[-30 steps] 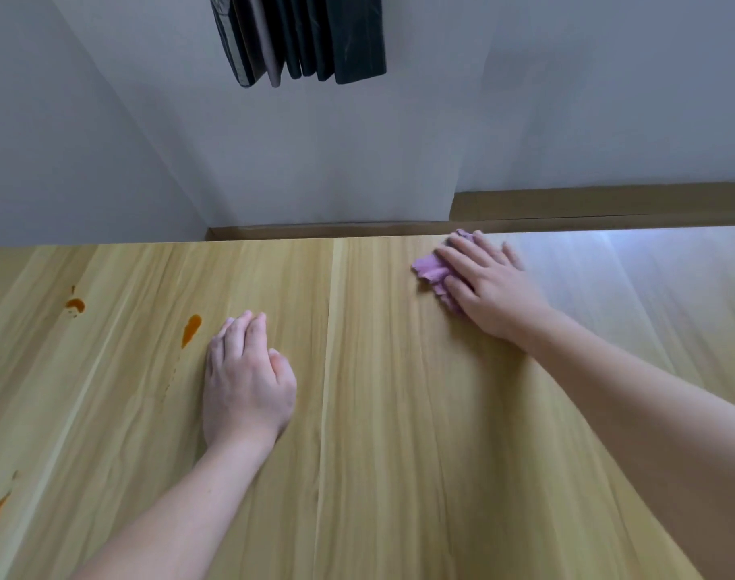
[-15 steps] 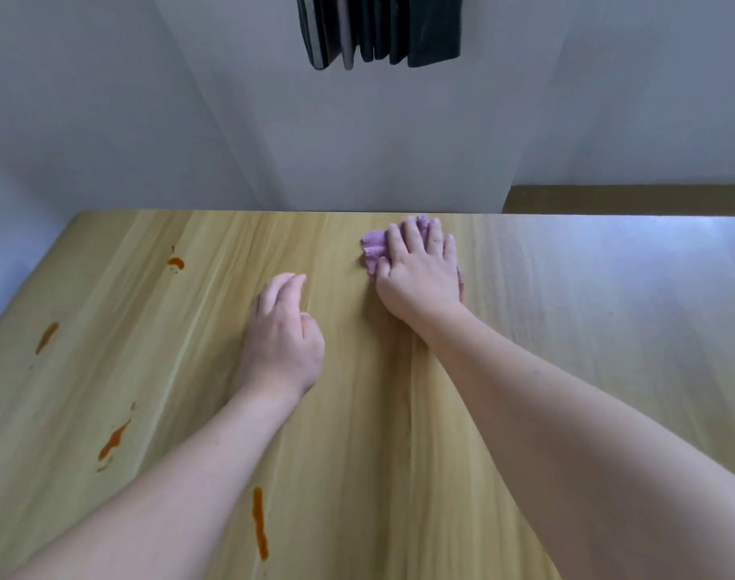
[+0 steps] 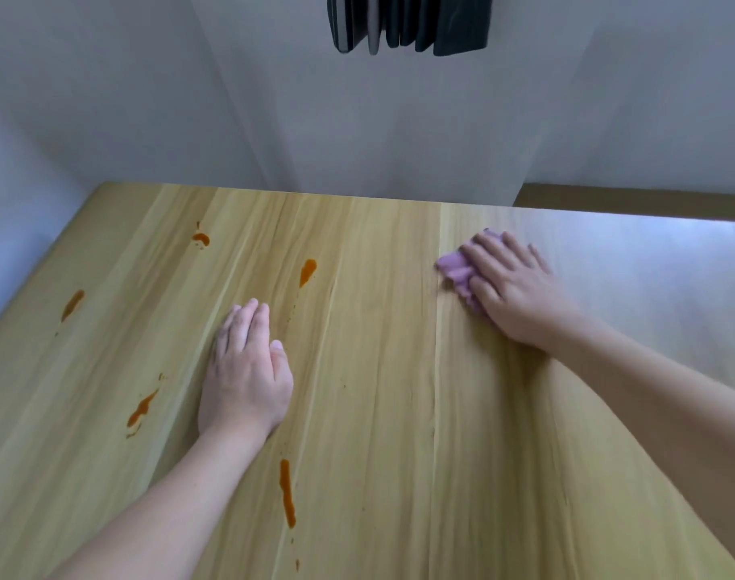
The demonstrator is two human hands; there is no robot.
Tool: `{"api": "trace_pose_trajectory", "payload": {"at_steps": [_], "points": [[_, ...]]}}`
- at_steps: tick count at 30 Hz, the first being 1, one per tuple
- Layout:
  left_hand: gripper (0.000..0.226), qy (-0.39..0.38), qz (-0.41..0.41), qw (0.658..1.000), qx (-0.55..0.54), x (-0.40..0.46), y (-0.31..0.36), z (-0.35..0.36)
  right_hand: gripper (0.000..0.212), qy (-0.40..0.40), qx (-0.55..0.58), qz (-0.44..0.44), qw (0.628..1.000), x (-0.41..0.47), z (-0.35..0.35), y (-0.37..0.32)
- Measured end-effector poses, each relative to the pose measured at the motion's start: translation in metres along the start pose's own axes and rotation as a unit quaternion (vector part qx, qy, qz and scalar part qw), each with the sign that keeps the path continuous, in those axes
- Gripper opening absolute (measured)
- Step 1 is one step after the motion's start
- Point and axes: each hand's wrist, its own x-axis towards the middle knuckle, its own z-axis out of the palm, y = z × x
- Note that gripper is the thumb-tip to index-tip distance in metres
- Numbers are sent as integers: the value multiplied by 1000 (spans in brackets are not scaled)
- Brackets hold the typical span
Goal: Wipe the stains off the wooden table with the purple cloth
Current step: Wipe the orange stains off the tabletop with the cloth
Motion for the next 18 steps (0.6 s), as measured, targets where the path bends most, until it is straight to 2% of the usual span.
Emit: {"api": "trace_pose_trajectory", "payload": {"at_steps": [3, 5, 10, 12, 14, 16, 18], "points": [[52, 4, 0, 1000, 0, 0, -1, 1, 55, 33, 20, 151, 988, 27, 6, -12], [51, 10, 4, 1000, -1, 0, -2, 1, 58, 34, 41, 169, 984, 28, 13, -50], [50, 23, 6, 1000, -1, 1, -1, 1, 58, 22, 46, -55, 997, -62, 32, -149], [50, 25, 12, 1000, -5, 0, 0, 0, 55, -16, 41, -153, 987, -106, 33, -152], [50, 20, 8, 1000, -9, -1, 0, -1, 53, -60, 26, -233, 970, -123, 28, -120], [51, 14, 10, 1000, -10, -4, 0, -1, 52, -63, -3, -261, 963, -122, 19, -73], [51, 11, 16, 1000, -12, -5, -2, -2, 54, -61, -17, -199, 978, -107, 8, -31]]}}
